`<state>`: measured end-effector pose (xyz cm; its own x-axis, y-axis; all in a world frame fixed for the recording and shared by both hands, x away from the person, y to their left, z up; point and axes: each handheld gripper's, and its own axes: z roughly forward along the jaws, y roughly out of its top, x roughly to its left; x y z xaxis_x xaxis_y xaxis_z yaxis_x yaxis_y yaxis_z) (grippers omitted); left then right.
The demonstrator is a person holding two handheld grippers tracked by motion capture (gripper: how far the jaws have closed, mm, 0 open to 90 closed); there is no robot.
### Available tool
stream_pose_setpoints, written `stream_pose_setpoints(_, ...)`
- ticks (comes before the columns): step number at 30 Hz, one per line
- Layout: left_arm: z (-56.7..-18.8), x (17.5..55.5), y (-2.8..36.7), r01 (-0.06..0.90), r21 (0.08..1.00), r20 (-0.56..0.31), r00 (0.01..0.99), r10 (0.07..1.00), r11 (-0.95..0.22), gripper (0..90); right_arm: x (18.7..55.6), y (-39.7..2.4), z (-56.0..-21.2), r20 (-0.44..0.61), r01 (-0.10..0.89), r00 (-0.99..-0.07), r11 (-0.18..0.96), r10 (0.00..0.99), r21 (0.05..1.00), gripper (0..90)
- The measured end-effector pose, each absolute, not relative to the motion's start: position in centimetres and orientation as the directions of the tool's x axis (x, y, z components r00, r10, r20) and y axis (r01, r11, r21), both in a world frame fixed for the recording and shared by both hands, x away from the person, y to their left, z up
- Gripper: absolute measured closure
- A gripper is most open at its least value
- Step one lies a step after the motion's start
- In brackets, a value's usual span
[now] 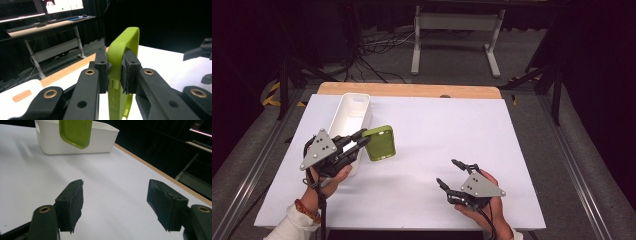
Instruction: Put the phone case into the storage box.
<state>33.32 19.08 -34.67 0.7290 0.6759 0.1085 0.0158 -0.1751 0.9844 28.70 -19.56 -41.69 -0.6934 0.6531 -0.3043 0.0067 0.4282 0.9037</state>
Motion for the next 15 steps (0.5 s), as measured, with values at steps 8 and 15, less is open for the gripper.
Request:
stream_pose_setpoints(8,-34.2,33.3,19.8,0.006,0.985,0.116,0.717,0.688,-0.172,78.0,28.6,-20.2,-42.1,-0.292,0.040,-0.676,0.430,0.677,0.902,24.2)
stream_pose_setpoints(15,-33.6,33.3,20.7,-0.007,0.987,0.121,0.700,0.704,-0.163,78.0,28.6,-20.5,-42.0,-0.293,0.037,-0.658,0.419,0.693,0.907,20.6)
